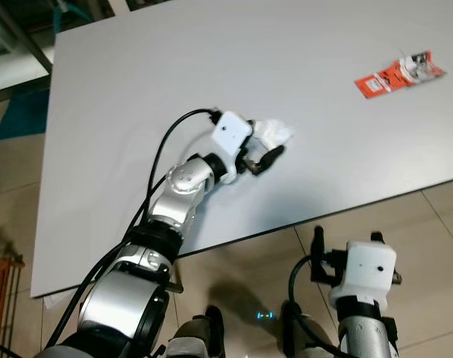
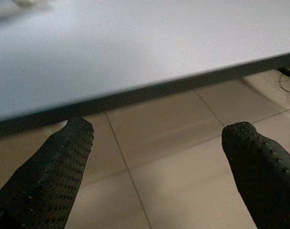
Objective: Picking trash to rubbish bin
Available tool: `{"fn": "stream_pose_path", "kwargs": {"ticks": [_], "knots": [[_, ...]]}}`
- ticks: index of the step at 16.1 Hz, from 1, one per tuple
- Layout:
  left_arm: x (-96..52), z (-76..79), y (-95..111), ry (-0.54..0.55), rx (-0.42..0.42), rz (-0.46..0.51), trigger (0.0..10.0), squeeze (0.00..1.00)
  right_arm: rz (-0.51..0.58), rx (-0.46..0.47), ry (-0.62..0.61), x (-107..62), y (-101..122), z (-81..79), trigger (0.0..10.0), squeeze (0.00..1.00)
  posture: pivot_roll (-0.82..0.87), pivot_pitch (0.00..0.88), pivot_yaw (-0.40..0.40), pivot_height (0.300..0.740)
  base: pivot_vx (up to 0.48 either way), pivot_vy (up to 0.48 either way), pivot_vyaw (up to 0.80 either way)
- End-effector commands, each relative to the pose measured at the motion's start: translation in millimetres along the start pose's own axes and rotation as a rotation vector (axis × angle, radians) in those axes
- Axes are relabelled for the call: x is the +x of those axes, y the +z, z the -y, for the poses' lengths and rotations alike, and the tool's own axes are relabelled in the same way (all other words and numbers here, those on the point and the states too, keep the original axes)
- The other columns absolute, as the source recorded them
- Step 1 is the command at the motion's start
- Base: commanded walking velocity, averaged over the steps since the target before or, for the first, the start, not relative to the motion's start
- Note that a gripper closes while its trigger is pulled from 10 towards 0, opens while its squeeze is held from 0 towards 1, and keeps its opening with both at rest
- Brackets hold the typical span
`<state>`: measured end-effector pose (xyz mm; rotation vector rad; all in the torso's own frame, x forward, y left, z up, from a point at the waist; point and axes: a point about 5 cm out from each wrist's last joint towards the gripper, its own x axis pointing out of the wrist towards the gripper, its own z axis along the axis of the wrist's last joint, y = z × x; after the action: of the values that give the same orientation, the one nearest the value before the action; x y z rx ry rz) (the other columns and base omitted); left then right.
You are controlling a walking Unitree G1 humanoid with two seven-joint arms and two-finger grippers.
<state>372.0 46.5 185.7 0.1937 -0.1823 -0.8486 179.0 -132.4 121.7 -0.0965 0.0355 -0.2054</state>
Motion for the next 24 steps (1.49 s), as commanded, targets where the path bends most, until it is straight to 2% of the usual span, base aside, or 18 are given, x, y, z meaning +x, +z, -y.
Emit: {"fn": "stream_pose_path", "kwargs": {"ticks": [1,5,12,16,17,18,24], "knots": [[-1.5,0.4,-4.1,-0.017,-0.001,-0.01,10.0,0.0,0.007,0.106,0.047,-5.7,10.0,-18.8,10.0,0.0,-0.03,0.309,0.182,0.74,0.0,0.0,0.0],[-1.4,3.5,-7.4,-0.034,0.009,-0.008,10.0,0.0,0.071,0.132,0.136,-4.9,26.8,-28.4,10.0,0.0,-0.04,0.306,0.171,0.74,0.0,0.0,0.0],[-2.3,11.2,-13.2,-0.099,0.005,-0.003,10.0,0.0,0.105,0.151,0.198,-4.3,39.8,-34.1,10.0,0.0,-0.04,0.312,0.162,0.74,0.0,0.0,0.0],[-2.0,19.4,-20.5,-0.14,0.06,-0.035,10.0,0.0,0.099,0.14,0.213,-6.3,41.0,-36.6,10.0,0.0,-0.05,0.322,0.161,0.74,0.0,0.0,0.0],[-2.3,20.2,-23.3,-0.136,0.075,-0.049,3.1,0.0,0.098,0.138,0.212,-6.9,41.4,-36.9,10.0,0.0,-0.06,0.324,0.162,0.74,0.0,0.0,0.0],[-2.8,20.6,-24.7,-0.135,0.077,-0.052,0.0,0.0,0.098,0.136,0.211,-7.0,41.7,-37.0,10.0,0.0,-0.06,0.324,0.163,0.74,0.0,0.0,0.0],[-7.0,20.0,-30.8,-0.127,0.11,-0.071,0.0,0.0,0.106,0.117,0.216,-6.2,44.0,-37.6,10.0,0.0,-0.06,0.321,0.164,0.74,0.0,0.0,0.0]]}}
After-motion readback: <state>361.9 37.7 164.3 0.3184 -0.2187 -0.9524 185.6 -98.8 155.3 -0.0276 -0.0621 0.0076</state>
